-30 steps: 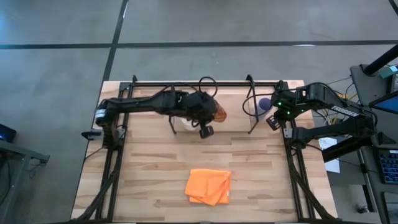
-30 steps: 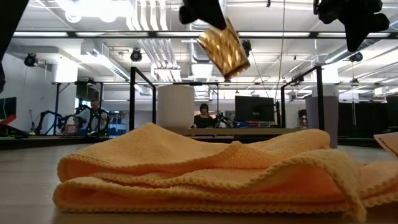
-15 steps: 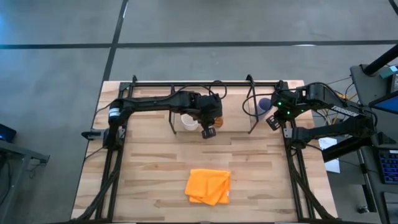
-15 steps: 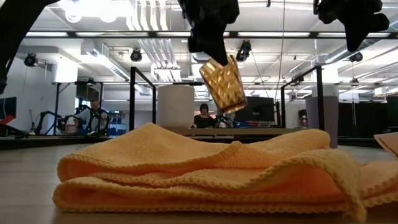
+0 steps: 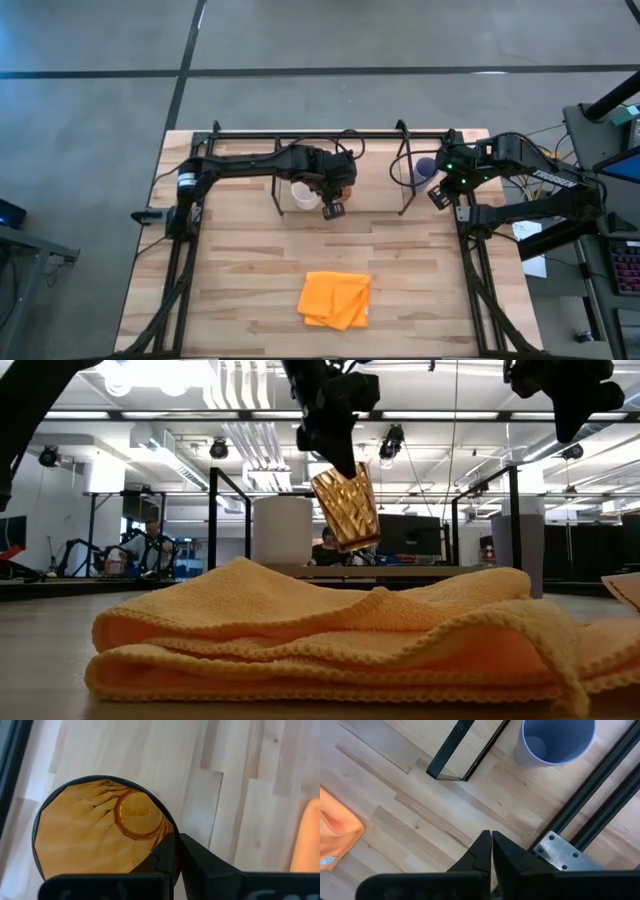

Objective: Stack small to large cups/mugs on shelf
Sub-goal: Put the brown cup on the shelf

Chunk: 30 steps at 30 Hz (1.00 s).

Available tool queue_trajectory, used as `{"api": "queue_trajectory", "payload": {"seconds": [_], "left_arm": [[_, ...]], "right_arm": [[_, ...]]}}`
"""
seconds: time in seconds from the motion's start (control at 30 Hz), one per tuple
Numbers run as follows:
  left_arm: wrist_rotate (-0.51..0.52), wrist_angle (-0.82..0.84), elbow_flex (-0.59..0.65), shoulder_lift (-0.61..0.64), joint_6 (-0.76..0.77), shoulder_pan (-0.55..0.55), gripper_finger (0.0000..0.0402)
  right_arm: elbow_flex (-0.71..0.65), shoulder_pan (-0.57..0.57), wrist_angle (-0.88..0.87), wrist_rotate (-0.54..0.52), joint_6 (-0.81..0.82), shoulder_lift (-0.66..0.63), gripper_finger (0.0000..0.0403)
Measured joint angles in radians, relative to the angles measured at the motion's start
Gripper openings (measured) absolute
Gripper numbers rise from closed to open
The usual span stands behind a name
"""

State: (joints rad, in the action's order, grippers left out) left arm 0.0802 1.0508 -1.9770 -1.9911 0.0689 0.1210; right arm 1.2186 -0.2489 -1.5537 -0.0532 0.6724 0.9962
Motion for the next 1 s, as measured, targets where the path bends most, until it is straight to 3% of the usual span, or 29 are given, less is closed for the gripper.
{"api": "queue_trajectory", "payload": {"seconds": [1.0], "left_arm": [[-0.02,-0.004,0.066,-0.002,0.003,0.003,0.0]], "right_arm": [[0.0,0.0,0.018,0.0,0.0,0.0,0.0009]]}}
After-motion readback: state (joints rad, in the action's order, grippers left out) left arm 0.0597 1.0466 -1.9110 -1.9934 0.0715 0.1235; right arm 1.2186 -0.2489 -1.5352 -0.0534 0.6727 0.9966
